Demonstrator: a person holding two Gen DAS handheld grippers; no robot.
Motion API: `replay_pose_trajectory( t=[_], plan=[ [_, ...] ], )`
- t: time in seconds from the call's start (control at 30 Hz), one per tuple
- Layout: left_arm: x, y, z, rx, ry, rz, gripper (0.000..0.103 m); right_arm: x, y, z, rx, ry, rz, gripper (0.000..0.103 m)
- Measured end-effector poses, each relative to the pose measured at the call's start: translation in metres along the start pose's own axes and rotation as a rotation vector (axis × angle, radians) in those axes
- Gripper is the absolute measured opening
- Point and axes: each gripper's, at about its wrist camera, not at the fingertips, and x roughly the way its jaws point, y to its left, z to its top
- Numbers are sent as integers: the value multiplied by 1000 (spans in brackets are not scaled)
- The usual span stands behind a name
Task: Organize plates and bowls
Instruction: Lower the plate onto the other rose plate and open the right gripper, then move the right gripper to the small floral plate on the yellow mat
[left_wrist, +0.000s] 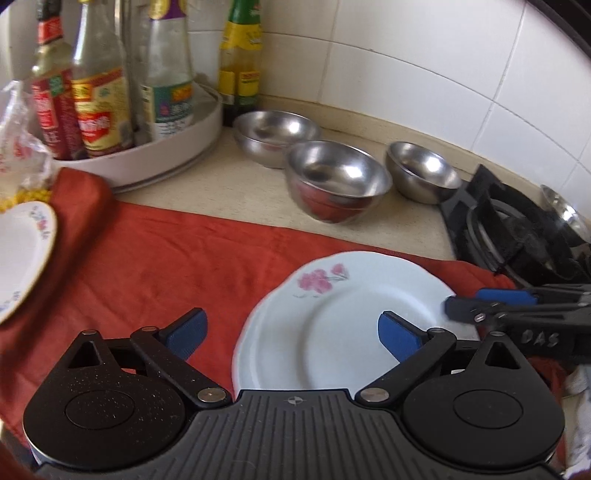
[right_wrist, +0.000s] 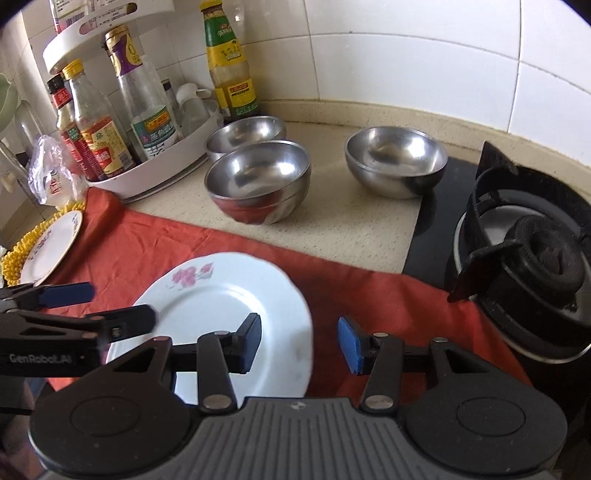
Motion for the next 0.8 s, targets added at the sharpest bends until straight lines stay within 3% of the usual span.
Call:
replay_pose_trajectory(
  t=[0.2,0.33,0.5,0.8],
  plan=[
    [-10,28,5,6,-15,53,101,-18,16,-2,-50,-96,-18,46],
    [-19,55,11,-8,-22,73,101,-14,42,4,-70,-112,9,46],
    [-30,106,17,-54,-33,150,102,-3,90,22,-131,-140,102,46],
    [-42,220,16,-225,-22,317,102,44,179,48,-222,-95,243,46]
  ],
)
